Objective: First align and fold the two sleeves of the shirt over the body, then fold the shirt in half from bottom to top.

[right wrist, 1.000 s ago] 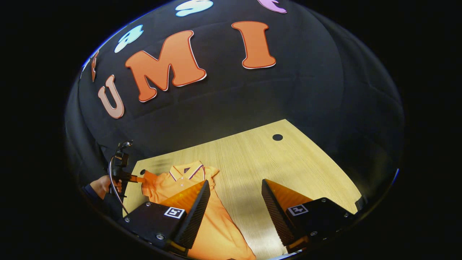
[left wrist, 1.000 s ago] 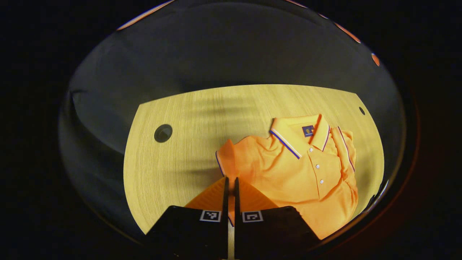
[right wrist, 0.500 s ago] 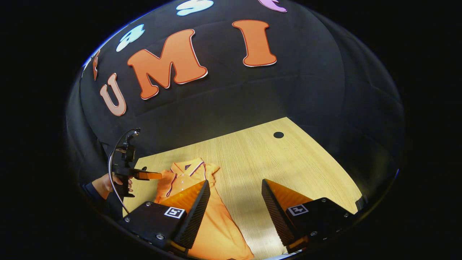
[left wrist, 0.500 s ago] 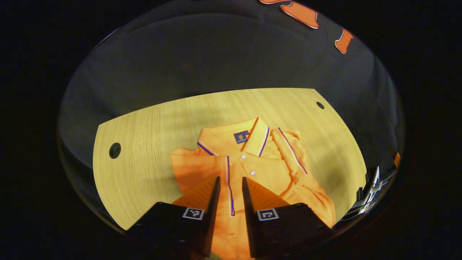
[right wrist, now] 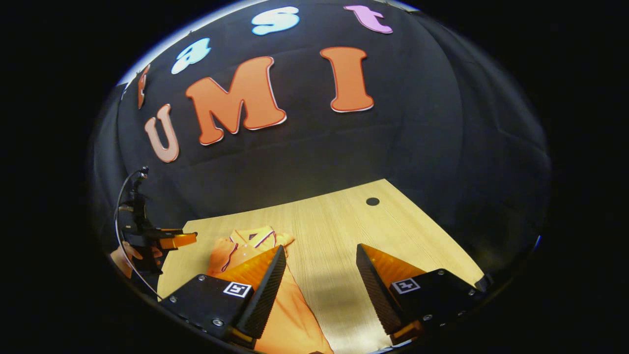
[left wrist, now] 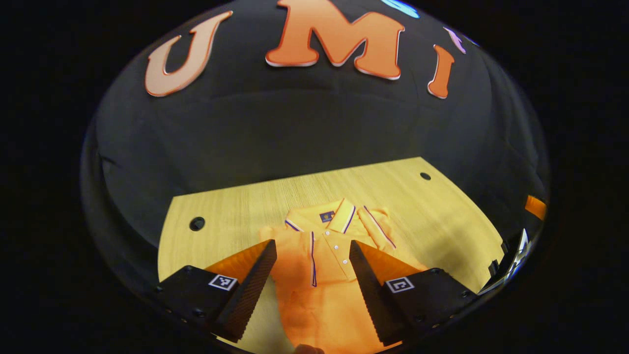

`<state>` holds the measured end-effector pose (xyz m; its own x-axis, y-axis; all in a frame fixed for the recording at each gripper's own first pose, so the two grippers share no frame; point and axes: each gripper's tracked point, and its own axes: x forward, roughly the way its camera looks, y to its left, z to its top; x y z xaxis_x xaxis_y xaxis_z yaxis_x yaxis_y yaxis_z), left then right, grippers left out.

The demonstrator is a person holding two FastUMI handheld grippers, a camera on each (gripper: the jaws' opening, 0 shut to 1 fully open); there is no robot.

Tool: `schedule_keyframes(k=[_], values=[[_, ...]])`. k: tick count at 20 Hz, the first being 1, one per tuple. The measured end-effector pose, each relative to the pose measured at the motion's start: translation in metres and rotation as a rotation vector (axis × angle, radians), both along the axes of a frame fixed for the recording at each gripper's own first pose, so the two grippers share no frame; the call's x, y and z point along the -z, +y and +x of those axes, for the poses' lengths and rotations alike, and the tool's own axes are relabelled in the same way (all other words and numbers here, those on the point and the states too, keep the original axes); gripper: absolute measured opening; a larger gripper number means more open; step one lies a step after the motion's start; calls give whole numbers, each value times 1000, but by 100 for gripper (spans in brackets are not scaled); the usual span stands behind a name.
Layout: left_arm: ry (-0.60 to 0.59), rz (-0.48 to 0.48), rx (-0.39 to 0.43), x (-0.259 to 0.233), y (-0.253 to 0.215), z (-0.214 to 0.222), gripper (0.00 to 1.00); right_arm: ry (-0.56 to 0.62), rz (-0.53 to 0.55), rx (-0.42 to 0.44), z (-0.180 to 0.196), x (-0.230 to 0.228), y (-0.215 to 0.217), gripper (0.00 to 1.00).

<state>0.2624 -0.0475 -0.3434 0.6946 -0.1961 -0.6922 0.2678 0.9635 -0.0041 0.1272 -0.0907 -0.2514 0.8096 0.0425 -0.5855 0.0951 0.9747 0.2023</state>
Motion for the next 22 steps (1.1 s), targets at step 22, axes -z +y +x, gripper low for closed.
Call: schedule_keyframes(k=[22], values=[[-189,86,-343,-71,57,-282,97,106,-78,-391,-158,66,63,97]])
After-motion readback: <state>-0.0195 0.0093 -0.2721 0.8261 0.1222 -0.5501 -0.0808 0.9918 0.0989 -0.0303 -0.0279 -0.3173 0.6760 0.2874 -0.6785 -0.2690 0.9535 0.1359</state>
